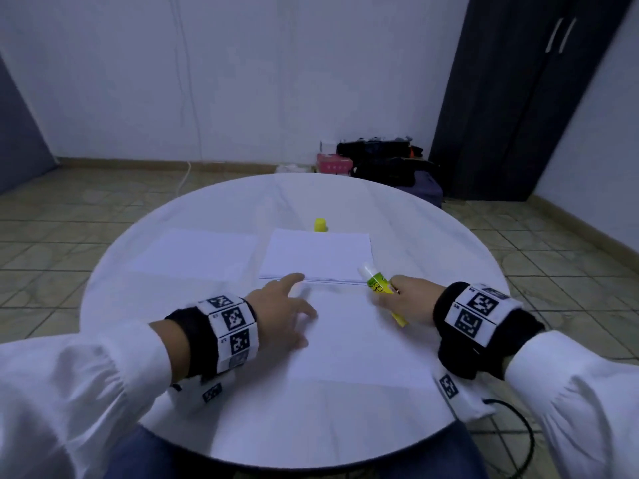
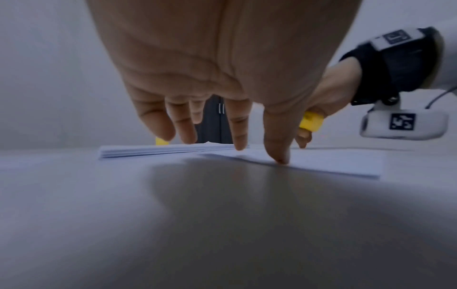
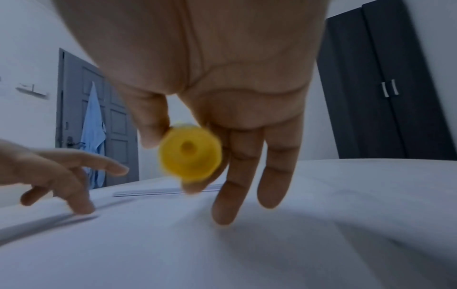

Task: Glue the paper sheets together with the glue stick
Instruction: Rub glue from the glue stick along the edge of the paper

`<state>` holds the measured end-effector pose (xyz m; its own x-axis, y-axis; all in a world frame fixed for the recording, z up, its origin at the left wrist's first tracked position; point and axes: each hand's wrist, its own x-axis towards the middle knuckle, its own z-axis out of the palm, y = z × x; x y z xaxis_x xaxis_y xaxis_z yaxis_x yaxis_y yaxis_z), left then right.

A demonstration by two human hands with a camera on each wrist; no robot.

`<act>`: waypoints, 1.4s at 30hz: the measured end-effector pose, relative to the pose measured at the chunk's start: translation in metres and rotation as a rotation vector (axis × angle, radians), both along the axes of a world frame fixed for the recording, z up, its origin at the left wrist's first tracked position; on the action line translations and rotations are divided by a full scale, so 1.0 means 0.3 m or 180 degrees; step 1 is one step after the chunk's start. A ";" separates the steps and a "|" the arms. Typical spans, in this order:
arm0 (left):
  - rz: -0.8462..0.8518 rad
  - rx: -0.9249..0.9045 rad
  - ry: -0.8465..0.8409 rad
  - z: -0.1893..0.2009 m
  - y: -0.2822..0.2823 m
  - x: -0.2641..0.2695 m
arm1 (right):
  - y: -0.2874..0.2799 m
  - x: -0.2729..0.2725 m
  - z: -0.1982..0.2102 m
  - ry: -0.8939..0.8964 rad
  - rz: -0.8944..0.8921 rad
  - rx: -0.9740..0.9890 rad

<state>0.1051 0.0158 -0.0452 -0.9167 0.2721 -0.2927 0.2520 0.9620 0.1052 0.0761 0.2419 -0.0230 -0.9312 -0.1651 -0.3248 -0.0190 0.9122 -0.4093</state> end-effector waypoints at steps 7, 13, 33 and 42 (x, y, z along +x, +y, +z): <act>-0.0514 -0.0712 -0.0013 0.006 -0.024 0.047 | -0.123 -0.033 0.050 0.0424 -0.0308 -0.0634; -0.0638 -0.0830 0.0077 -0.001 -0.026 0.059 | -0.256 -0.066 0.081 0.0703 0.0077 -0.0634; -0.0516 -0.0728 0.0225 -0.030 -0.042 0.014 | -0.095 -0.094 0.026 0.0951 -0.0195 0.0012; -0.0004 -0.0591 -0.0329 -0.057 -0.066 -0.032 | 0.045 -0.108 0.033 0.0959 -0.0592 0.0253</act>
